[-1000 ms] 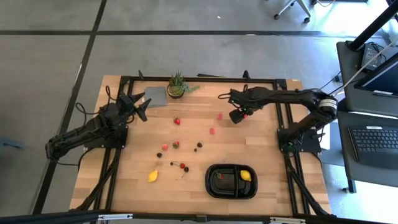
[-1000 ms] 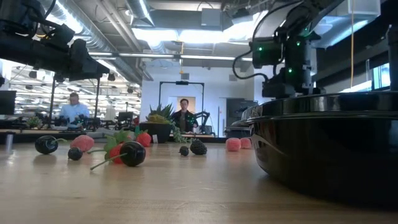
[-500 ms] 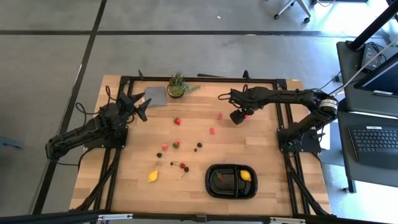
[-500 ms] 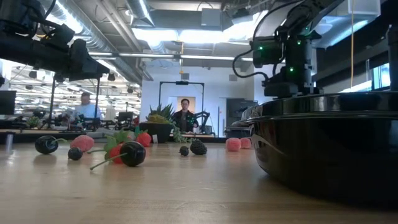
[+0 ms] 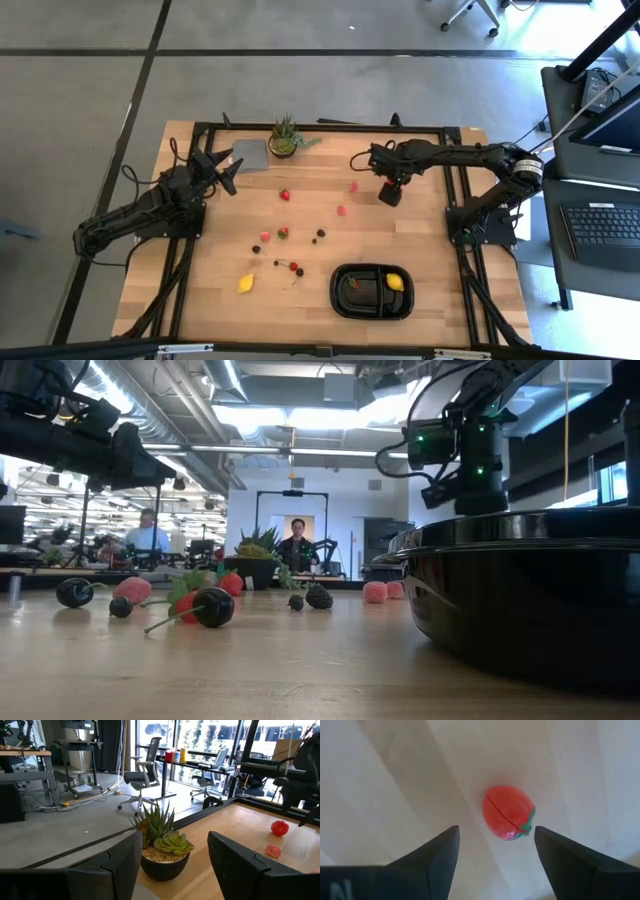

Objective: Pick and placing Produce into tupperware
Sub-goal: Put the red strawberry into the black bin

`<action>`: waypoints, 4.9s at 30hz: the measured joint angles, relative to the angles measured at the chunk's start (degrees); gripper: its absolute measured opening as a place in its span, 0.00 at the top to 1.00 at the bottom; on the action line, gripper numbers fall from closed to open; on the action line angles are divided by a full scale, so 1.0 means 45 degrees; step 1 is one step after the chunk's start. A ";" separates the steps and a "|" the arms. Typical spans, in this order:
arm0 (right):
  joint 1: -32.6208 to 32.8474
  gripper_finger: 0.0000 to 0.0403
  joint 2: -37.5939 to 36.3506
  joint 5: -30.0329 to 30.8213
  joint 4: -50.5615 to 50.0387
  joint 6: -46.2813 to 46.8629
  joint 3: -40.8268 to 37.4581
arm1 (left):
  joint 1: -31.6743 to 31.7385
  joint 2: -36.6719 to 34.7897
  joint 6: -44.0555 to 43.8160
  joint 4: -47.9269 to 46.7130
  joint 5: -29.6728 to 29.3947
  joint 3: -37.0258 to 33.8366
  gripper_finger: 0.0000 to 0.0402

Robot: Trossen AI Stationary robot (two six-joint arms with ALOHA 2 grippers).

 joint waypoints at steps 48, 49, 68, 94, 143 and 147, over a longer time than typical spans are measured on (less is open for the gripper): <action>0.0024 0.10 0.0049 0.0356 0.0163 -0.4030 -0.0005 | -0.0001 0.0000 0.0000 0.0000 0.0000 0.0000 0.45; 0.0015 0.10 0.0063 0.0379 0.0173 -0.4235 -0.0005 | 0.0000 0.0000 0.0000 0.0003 0.0002 0.0000 0.45; 0.0015 0.09 0.0134 0.1475 0.2698 -0.5874 -0.2227 | 0.0001 0.0000 0.0000 -0.0002 0.0000 0.0000 0.45; 0.0019 0.48 0.0131 0.1440 0.3798 -0.5901 -0.2633 | 0.0003 0.0000 0.0000 -0.0002 0.0005 0.0000 0.45; 1.1688 0.57 0.2066 -0.1675 0.3993 1.2861 0.2788 | -0.0001 0.0000 -0.0002 -0.0002 0.0005 0.0002 0.45; 1.1770 0.57 0.3060 -0.1651 0.4020 1.2812 0.2789 | -0.0001 0.0000 -0.0004 0.0003 0.0005 0.0005 0.45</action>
